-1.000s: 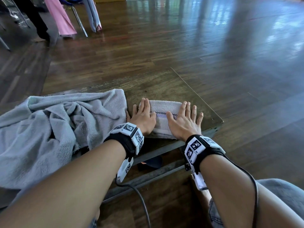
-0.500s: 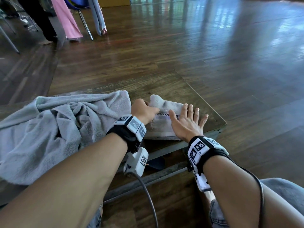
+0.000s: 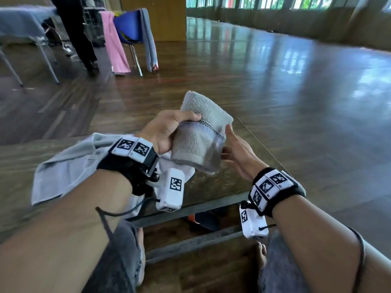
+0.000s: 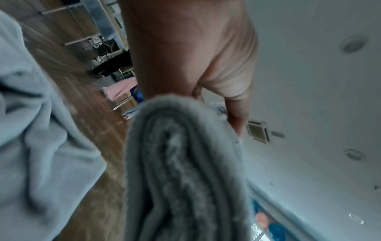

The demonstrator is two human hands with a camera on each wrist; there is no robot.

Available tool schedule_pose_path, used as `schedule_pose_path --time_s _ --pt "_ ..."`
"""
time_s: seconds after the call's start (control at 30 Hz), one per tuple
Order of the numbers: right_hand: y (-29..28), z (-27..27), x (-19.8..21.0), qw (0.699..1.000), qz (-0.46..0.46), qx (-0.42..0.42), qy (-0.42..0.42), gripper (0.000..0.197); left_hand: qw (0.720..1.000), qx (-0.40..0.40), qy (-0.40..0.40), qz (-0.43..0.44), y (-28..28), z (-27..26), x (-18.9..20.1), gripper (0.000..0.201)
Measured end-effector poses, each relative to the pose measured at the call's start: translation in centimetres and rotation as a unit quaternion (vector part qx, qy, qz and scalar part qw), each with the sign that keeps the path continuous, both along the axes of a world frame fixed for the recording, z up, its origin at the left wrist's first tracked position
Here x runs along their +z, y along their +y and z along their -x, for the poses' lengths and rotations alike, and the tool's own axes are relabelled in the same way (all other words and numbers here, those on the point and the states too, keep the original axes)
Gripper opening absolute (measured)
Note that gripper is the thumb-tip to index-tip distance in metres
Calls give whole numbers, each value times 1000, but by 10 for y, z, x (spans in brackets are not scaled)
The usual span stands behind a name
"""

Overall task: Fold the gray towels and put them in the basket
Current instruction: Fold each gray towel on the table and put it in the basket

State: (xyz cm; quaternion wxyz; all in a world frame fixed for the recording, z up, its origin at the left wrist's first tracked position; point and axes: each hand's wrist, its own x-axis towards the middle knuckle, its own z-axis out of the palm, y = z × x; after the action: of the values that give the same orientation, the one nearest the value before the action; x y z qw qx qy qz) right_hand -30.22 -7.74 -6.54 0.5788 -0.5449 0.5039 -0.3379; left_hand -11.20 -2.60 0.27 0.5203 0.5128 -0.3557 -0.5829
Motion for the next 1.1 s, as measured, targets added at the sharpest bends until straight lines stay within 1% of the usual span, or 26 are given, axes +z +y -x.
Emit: schedule_pose_path --time_s 0.07,0.17,0.23,0.33,0.4,0.47,0.53,0.63,0.67,0.77,0.8,0.87,0.93,0.97,1.0,1.03,1.1 --pt "13 -21 24 1000 11 26 -12 65 1000 14 -2 20 24 -19 18 17" --pt "32 -59 54 996 30 68 -45 43 996 69 -22 60 63 -55 42 24" --pt "46 -93 73 991 50 107 -64 37 990 112 -33 83 94 -86 54 25" --pt "74 -152 97 978 96 179 -52 33 975 186 -54 107 145 -134 59 31" --pt "94 -196 109 965 128 227 -32 25 954 260 -90 120 182 -164 55 34" --pt "118 -242 117 949 139 282 -14 19 927 329 -126 124 220 -194 47 34" --pt "146 -284 122 931 137 339 9 22 905 383 -143 121 261 -220 36 33" --pt "195 -341 119 901 139 405 66 28 871 459 -137 108 319 -252 14 34" --pt "213 -357 113 890 136 426 84 27 860 481 -141 96 339 -260 3 35" --pt "262 -396 82 858 114 485 125 13 836 520 -170 39 391 -280 -38 32" --pt "275 -405 66 851 98 498 135 15 830 528 -178 12 407 -286 -55 34" --pt "301 -416 29 839 62 512 172 24 818 539 -191 -57 437 -294 -93 36" --pt "320 -423 -15 825 8 526 206 20 818 526 -194 -130 460 -298 -135 41" --pt "329 -424 -37 814 -13 533 231 21 819 513 -193 -170 469 -297 -156 44" --pt "336 -425 -58 799 -25 539 264 27 818 501 -189 -209 478 -295 -176 44" --pt "342 -425 -78 783 -29 547 293 30 819 488 -179 -242 484 -292 -196 40" --pt "349 -420 -118 756 -32 559 341 27 836 441 -149 -291 492 -287 -237 28"
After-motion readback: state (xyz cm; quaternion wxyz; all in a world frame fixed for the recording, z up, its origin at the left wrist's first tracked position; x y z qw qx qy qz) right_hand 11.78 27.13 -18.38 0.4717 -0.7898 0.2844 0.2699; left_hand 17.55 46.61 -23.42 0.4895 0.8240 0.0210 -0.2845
